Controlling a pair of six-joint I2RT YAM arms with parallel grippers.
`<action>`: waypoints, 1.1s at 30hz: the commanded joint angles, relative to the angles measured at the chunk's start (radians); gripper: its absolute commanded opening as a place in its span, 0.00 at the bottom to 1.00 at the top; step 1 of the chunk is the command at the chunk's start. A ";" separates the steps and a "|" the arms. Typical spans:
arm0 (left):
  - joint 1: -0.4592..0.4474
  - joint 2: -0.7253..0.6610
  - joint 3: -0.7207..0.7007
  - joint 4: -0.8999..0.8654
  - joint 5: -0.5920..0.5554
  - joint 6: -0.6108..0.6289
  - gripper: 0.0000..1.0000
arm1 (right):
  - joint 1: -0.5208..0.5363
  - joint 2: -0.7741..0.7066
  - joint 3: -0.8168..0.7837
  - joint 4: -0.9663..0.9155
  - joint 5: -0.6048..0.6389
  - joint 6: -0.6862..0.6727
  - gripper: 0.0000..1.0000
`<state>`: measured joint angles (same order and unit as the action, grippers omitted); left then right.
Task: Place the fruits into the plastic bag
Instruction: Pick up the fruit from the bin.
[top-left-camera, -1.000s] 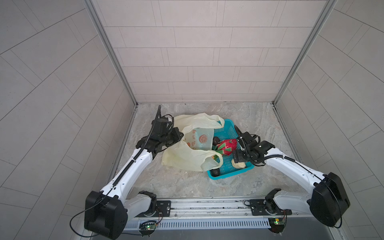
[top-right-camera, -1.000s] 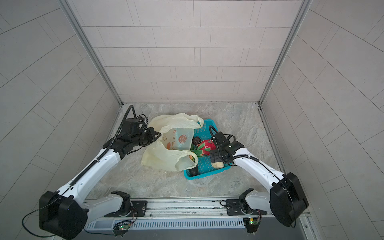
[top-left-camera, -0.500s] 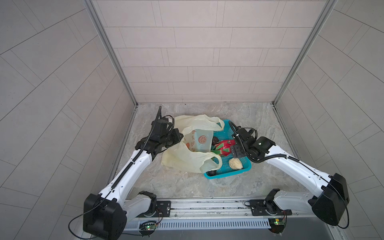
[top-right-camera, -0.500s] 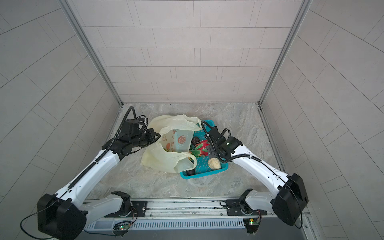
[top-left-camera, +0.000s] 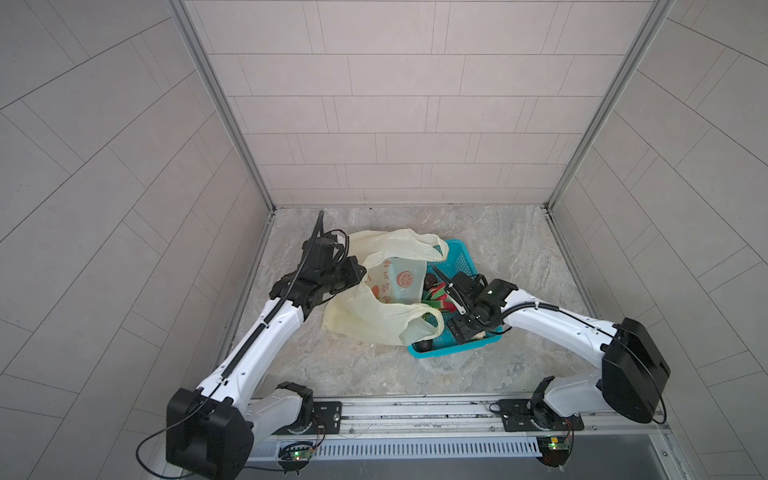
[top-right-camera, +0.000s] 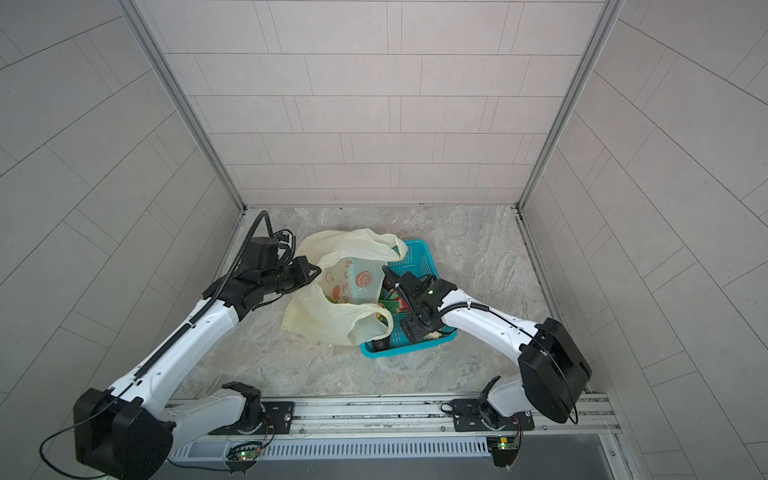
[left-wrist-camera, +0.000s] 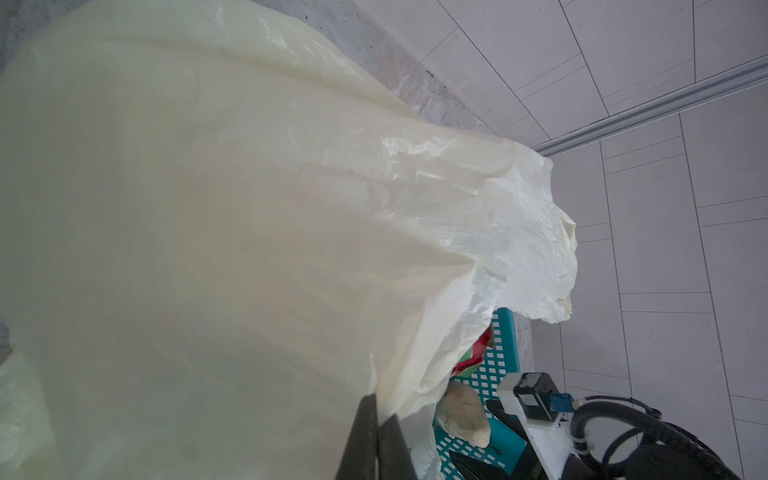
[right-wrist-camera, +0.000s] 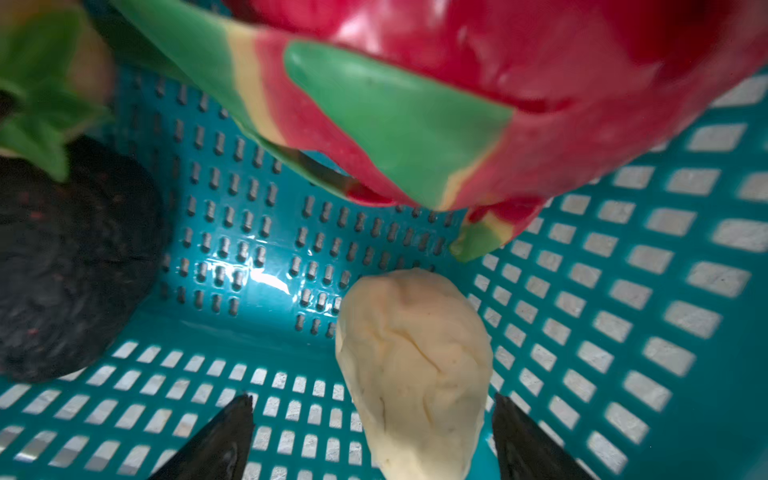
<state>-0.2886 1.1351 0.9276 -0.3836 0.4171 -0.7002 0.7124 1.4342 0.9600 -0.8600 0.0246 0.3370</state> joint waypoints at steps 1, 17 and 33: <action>-0.005 0.001 0.028 -0.018 -0.007 0.016 0.00 | 0.001 0.035 0.003 -0.010 0.042 0.017 0.89; -0.005 0.013 0.043 -0.026 -0.006 0.025 0.00 | -0.017 0.127 -0.002 0.050 0.031 -0.015 0.62; -0.007 0.008 0.049 -0.029 0.045 0.019 0.00 | -0.037 -0.239 0.092 0.158 -0.136 -0.083 0.42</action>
<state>-0.2893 1.1500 0.9447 -0.4034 0.4358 -0.6941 0.6739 1.2446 1.0214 -0.7654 -0.0540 0.2935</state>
